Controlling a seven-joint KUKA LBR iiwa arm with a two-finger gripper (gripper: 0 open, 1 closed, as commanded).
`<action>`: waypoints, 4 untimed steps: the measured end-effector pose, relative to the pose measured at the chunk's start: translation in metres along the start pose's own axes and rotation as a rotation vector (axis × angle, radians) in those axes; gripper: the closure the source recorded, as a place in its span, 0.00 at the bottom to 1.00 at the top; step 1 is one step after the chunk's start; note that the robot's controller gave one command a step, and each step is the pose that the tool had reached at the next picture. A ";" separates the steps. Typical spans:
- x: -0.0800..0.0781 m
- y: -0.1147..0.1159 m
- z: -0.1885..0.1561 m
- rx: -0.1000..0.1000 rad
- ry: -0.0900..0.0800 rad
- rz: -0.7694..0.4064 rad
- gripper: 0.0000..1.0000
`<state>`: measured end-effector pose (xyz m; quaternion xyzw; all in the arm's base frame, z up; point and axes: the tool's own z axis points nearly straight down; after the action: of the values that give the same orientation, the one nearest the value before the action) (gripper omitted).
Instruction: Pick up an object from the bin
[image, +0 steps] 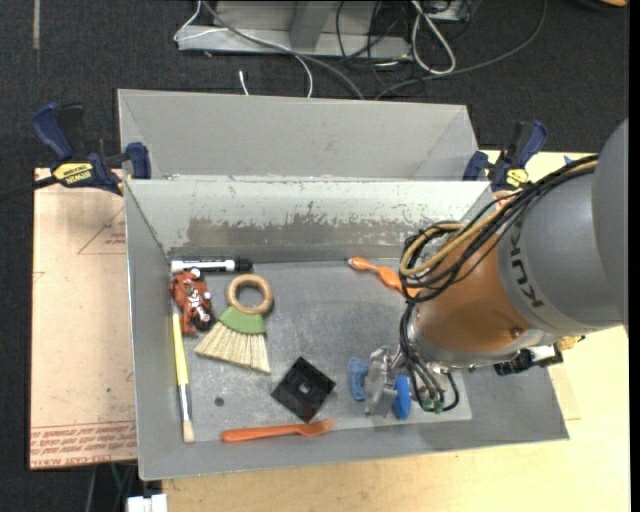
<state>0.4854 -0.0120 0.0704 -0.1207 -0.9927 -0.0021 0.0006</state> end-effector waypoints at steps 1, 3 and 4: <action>0.000 0.000 0.000 0.000 0.000 0.000 1.00; 0.000 0.000 -0.006 0.000 0.001 -0.001 1.00; 0.003 0.000 -0.043 0.001 0.010 -0.001 1.00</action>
Offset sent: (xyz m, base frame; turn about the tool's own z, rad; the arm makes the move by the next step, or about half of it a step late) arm 0.0000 -0.0001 0.0007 -0.0003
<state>0.4826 -0.0117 0.1138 -0.1201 -0.9927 -0.0020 0.0059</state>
